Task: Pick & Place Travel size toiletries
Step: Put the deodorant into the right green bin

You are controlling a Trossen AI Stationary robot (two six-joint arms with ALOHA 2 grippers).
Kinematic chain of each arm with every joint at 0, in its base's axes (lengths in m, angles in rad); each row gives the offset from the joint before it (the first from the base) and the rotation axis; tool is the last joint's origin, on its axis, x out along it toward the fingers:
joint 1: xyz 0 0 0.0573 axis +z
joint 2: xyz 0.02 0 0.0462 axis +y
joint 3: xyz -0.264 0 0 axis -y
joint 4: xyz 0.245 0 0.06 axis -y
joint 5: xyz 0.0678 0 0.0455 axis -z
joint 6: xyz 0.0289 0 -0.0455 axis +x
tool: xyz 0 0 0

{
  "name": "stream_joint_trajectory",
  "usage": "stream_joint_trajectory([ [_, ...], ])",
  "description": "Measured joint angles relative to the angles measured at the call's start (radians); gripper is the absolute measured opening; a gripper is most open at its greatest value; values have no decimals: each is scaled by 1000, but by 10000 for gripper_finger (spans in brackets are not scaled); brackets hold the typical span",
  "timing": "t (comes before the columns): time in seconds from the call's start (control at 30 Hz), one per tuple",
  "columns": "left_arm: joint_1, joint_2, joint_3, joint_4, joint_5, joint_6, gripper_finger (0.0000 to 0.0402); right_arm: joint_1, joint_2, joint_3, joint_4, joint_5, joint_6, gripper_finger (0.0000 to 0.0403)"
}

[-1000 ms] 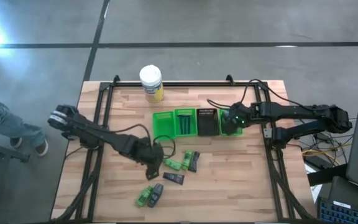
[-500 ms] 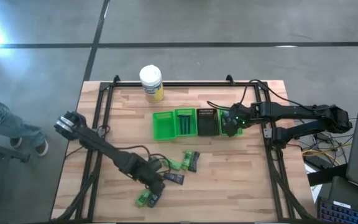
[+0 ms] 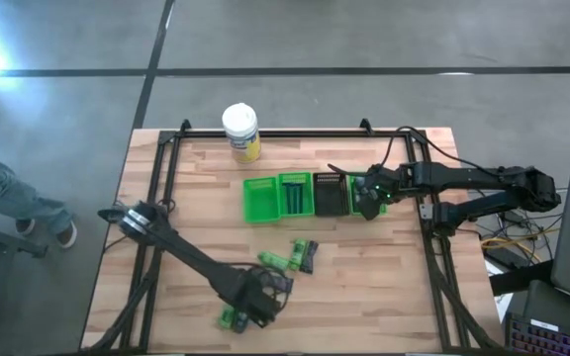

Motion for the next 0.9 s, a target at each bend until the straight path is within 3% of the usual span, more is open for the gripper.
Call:
stream_joint_trajectory([
  [0.57,-37,27,22,8,44,-191,307,0,-1,0,0,1,-24,326],
  [0.9,-37,26,-51,91,15,-188,288,0,-1,0,2,0,-25,295],
])
